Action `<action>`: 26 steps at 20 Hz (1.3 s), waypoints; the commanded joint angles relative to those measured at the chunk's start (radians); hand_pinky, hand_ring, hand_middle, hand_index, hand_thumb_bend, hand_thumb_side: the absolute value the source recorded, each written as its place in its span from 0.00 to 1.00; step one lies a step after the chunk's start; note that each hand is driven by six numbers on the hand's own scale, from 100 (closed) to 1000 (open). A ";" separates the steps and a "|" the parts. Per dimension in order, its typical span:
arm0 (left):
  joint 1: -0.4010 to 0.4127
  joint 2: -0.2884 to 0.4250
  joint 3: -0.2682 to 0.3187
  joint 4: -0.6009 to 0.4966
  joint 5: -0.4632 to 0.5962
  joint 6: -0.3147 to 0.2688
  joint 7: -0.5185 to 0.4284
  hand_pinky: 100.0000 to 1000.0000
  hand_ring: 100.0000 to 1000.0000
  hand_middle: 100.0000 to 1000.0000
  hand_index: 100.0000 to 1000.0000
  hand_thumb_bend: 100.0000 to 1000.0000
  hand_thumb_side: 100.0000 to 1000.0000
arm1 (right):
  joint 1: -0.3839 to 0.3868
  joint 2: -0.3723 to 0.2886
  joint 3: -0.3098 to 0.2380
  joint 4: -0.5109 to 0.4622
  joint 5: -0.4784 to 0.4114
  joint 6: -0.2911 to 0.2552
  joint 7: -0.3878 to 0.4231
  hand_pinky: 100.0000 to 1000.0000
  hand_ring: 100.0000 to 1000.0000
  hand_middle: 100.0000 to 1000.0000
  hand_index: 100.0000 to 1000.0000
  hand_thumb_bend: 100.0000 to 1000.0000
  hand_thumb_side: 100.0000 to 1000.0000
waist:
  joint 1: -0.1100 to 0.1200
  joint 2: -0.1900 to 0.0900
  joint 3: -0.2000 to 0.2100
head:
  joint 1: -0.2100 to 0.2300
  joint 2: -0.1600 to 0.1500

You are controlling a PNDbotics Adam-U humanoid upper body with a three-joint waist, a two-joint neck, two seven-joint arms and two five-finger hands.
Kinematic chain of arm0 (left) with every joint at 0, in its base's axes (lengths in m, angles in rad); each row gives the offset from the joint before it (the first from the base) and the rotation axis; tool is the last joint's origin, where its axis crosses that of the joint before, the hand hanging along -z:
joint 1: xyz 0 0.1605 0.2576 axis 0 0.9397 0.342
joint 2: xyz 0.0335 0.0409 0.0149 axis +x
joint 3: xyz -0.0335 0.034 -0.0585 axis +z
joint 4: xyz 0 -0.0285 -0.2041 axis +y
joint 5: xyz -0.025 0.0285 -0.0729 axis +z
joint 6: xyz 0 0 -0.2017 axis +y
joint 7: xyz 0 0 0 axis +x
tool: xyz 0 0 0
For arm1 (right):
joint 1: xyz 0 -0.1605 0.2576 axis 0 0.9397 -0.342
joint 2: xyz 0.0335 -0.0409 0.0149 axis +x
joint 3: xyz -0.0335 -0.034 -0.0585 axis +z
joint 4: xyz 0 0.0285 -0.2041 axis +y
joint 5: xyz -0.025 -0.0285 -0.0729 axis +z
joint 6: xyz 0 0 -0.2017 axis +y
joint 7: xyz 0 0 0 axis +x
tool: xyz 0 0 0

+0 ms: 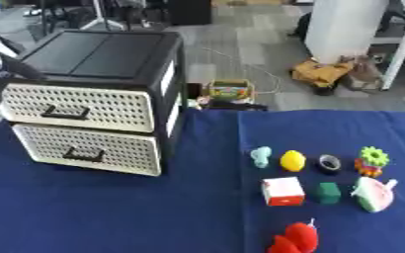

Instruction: Pick up objects from table and place into drawer.

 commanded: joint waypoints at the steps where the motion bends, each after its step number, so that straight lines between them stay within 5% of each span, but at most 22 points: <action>1: -0.028 0.013 0.023 0.015 -0.036 -0.353 -0.336 0.00 0.06 0.17 0.85 0.00 1.00 | -0.006 -0.029 -0.004 -0.016 -0.007 -0.002 0.002 0.65 0.67 0.43 0.82 0.00 1.00 | 0.001 -0.014 0.000 | -0.008 -0.016; 26: -0.102 -0.114 -0.056 0.184 -0.320 -0.353 -0.259 0.00 0.06 0.16 0.85 0.00 1.00 | -0.007 -0.019 -0.006 -0.016 -0.009 -0.002 0.005 0.65 0.67 0.43 0.82 0.00 1.00 | -0.006 0.005 -0.005 | -0.001 -0.040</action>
